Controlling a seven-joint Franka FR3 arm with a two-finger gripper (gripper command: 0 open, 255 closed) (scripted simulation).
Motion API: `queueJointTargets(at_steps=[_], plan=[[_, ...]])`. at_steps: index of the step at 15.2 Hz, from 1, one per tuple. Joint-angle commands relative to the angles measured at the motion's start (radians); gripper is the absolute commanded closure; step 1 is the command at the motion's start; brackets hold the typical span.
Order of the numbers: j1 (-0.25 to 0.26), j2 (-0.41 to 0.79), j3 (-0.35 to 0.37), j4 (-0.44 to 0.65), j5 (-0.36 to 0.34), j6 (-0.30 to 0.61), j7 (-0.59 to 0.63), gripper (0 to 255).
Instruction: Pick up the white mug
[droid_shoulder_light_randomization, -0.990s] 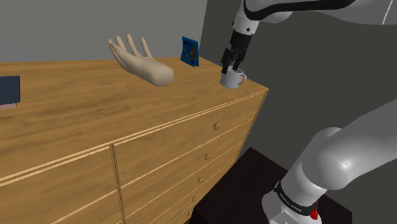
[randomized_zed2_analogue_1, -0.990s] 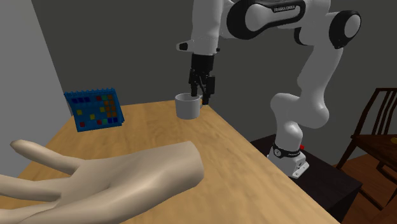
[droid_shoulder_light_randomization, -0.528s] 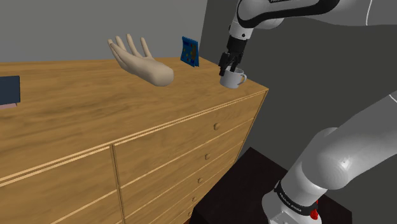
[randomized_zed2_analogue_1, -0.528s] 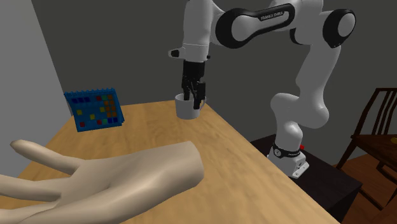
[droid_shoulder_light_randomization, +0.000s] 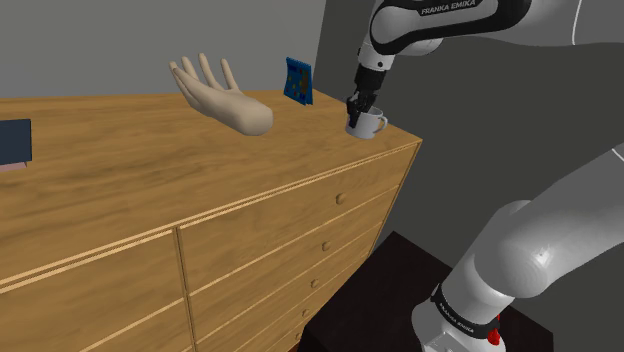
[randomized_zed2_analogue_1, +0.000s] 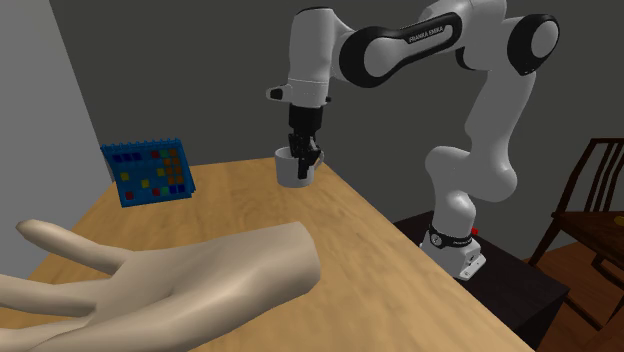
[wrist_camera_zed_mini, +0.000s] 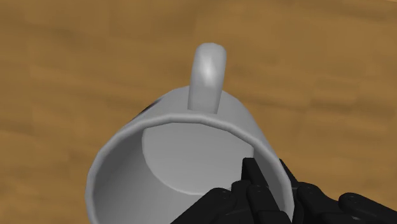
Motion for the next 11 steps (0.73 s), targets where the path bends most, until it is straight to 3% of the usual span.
queueJointTargets(at_steps=[1,6,11], plan=[[0.000,0.000,0.000,0.000,0.000,0.000,0.000,255],[-0.001,0.001,-0.001,0.002,0.000,0.000,-0.002,255],[0.001,-0.002,0.001,0.066,0.002,-0.068,-0.004,255]])
